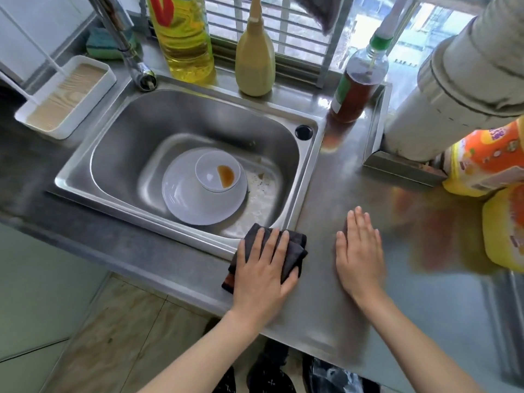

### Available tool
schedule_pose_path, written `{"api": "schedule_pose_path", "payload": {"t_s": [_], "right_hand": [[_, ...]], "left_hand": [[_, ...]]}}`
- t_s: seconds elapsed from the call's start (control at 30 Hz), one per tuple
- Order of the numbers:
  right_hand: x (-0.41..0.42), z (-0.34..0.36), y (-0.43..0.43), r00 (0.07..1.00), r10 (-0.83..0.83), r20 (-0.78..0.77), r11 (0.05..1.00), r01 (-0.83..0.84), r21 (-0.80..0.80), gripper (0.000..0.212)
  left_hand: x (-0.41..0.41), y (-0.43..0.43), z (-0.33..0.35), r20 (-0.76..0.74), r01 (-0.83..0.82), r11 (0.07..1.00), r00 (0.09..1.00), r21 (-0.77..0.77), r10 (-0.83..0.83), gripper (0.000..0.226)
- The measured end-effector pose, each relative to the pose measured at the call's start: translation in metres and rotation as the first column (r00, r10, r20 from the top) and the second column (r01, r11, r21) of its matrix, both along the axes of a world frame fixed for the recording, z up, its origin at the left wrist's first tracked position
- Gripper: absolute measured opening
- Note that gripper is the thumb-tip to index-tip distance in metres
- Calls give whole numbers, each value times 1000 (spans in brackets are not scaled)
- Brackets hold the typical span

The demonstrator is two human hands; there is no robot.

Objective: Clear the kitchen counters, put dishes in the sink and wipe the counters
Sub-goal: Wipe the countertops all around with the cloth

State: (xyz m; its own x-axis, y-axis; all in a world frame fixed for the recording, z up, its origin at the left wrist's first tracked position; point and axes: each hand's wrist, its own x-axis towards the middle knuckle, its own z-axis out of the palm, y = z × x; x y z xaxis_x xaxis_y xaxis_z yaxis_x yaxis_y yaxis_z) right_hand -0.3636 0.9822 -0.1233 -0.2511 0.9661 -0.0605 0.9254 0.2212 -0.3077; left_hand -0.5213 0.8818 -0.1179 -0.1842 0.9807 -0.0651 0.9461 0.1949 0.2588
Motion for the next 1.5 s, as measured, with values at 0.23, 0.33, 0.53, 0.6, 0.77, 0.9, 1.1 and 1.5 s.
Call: {"api": "schedule_pose_path", "payload": {"t_s": [0.23,0.33,0.53,0.6,0.77,0.9,1.1,1.5], "right_hand": [[0,-8,3,994,22,103,998,-28,63,60],[-1,-9,4,995,18,100,998,-24,57,58],[-1,-13,8,995,21,96,999,-26,45,58],[0,-15,10,996,24,86,998,-30,63,58],[-1,-10,10,993,39,112,998,-43,41,58],[-2,-6,12,992,45,122,999,-48,23,58],[-1,-3,11,990,78,121,997,-76,-23,68],[-45,25,-49,991,91,-100,995,-87,43,62]], "left_hand": [[-3,131,3,275,-20,998,961,-54,34,72],[-6,189,1,198,2,1000,980,-12,1,67],[-15,263,-1,111,-1,1000,994,-4,2,68],[-14,268,-2,96,-2,1000,995,8,2,68],[-13,226,2,251,68,998,966,-15,-62,71],[-8,157,6,249,92,993,966,-72,-71,72],[-5,58,13,146,174,973,978,-154,-151,72],[-66,-67,11,-69,-9,990,998,-138,0,68]]}}
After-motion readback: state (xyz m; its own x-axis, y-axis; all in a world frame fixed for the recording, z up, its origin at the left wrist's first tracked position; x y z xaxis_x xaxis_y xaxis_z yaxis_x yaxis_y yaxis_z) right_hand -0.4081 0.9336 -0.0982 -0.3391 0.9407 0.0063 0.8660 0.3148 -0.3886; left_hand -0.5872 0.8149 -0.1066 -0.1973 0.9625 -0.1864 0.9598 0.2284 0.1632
